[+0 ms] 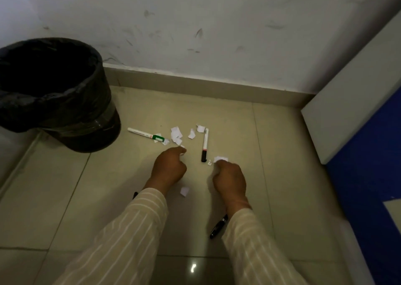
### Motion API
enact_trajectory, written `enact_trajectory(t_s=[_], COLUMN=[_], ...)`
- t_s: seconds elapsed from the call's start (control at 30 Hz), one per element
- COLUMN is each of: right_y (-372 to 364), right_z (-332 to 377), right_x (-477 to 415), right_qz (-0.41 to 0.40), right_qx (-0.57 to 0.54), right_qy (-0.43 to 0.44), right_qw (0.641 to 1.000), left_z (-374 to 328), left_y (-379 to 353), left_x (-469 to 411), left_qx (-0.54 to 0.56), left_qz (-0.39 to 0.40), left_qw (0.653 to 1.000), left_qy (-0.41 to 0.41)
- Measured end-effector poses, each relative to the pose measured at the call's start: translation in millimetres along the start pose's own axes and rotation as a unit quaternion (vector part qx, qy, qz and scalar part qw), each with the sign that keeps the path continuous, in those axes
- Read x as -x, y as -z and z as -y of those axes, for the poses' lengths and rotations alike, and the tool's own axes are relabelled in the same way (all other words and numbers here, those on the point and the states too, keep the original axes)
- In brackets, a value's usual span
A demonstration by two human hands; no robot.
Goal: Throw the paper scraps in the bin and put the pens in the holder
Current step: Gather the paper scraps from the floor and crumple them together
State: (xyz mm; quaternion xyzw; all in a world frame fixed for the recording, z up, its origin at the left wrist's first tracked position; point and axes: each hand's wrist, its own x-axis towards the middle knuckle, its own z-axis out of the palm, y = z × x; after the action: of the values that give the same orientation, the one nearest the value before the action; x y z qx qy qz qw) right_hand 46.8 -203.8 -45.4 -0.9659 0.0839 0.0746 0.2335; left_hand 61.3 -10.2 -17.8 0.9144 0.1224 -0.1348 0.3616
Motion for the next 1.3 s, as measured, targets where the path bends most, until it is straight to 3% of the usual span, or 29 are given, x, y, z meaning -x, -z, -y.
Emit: enact_trajectory(t_s=[0.1, 0.23, 0.33, 0.43, 0.57, 0.67, 0.73, 0.97, 1.1, 1.2, 1.3], right_y=[-15, -22, -17, -5, 6, -5, -16, -14, -12, -24, -38], right_z=[16, 39, 52, 66, 92, 106, 109, 118, 130, 130, 117], right_x=[34, 47, 32, -3, -66, -97, -95, -55, -64, -72, -67], right_qz=[-0.046, 0.005, -0.008, -0.042, 0.042, 0.152, 0.184, 0.14, 0.1, 0.145, 0.195], right_qx=[-0.002, -0.015, -0.12, -0.133, 0.02, 0.136, 0.175, 0.145, 0.093, 0.095, 0.167], right_qy=[-0.027, 0.015, 0.015, 0.019, 0.142, 0.179, 0.201, 0.177, 0.175, 0.237, 0.258], right_qw=[0.999, 1.0, 0.993, 0.99, 0.989, 0.962, 0.946, 0.963, 0.975, 0.956, 0.931], left_z=[-7, -12, -13, -9, 10, 28, 36, 36, 34, 39, 43], left_y=[-2, -12, -14, -10, 1, 13, 21, 44, 44, 40, 39], left_x=[-6, -8, -6, -3, 5, 10, 13, 0, -7, -6, -4], left_qx=[-0.045, -0.144, -0.126, -0.104, -0.073, -0.085, -0.087, -0.035, -0.027, -0.025, -0.015], left_qz=[0.024, 0.091, 0.056, 0.042, 0.037, 0.028, 0.014, -0.08, -0.07, -0.043, -0.021], left_qw=[0.998, 0.984, 0.99, 0.993, 0.997, 0.996, 0.996, 0.995, 0.996, 0.997, 0.997], left_qy=[-0.04, -0.06, -0.036, -0.025, -0.012, -0.004, 0.003, 0.039, 0.057, 0.065, 0.074])
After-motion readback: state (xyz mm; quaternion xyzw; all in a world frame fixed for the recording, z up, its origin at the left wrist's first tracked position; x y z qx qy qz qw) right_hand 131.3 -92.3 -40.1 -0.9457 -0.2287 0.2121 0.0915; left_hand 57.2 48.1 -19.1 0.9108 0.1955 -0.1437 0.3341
